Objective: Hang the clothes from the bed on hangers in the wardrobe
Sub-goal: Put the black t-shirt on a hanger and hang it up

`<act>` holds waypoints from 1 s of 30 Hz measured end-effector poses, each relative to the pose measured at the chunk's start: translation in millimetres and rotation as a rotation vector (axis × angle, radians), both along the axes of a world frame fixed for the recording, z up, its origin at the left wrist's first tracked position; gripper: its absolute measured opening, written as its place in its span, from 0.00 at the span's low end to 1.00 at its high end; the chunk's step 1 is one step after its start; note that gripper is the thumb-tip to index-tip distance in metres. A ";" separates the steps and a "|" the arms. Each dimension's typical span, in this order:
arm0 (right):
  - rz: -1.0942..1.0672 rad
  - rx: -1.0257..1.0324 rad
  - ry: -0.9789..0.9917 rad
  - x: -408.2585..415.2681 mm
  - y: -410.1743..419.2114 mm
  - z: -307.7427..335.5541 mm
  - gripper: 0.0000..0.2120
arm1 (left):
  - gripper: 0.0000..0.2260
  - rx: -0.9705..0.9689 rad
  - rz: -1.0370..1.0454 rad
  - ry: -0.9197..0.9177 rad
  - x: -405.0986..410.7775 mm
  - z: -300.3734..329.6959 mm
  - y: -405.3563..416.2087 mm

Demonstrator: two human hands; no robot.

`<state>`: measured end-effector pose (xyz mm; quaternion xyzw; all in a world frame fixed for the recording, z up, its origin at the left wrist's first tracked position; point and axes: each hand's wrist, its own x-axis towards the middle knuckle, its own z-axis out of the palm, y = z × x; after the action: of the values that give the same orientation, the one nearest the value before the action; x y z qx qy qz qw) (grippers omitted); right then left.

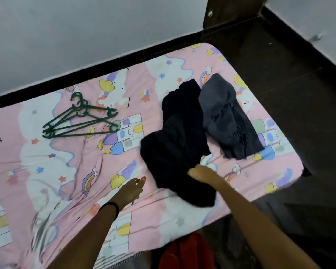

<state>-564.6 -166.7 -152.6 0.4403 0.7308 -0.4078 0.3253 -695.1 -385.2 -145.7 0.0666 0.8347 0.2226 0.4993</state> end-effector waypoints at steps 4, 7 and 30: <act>0.102 0.134 -0.244 54.4 16.7 -1.2 0.30 | 0.17 -0.039 -0.074 -0.049 -14.8 18.4 -51.3; 0.045 0.181 -0.232 66.5 13.4 6.1 0.26 | 0.19 -0.084 -0.089 -0.065 -31.9 29.0 -85.2; -0.588 -0.081 0.958 -59.4 -42.0 285.8 0.12 | 0.54 0.569 -0.131 -0.237 66.0 138.0 -8.9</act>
<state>-624.1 -208.7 133.2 0.3782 0.6272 -0.6633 -0.1536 -629.2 -394.1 -7.7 0.2309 0.6690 0.4207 0.5676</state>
